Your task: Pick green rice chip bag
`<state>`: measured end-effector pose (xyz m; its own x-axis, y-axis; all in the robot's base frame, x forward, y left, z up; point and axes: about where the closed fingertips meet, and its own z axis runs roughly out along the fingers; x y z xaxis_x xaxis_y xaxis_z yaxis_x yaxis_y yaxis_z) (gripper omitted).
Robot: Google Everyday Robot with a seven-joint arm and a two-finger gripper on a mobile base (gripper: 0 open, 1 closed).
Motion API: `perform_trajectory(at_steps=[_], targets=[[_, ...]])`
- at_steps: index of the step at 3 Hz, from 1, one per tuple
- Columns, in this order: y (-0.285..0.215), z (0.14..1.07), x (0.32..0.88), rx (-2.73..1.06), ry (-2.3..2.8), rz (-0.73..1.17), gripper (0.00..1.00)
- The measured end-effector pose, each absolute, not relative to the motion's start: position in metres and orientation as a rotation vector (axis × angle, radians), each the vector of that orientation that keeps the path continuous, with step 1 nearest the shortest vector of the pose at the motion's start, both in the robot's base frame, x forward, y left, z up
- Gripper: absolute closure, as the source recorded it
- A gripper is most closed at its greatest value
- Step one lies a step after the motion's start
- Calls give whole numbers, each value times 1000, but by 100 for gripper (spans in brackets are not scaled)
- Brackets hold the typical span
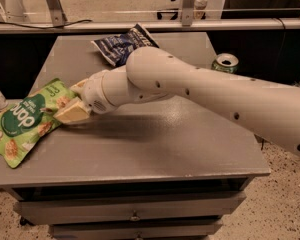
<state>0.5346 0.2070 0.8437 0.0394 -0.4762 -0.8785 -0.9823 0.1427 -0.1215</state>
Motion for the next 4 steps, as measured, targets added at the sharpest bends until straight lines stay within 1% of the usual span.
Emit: perform_trajectory(at_steps=[1, 4], targets=[[189, 866, 532, -1408, 1563, 702, 100], [89, 951, 523, -1063, 1518, 521, 100]])
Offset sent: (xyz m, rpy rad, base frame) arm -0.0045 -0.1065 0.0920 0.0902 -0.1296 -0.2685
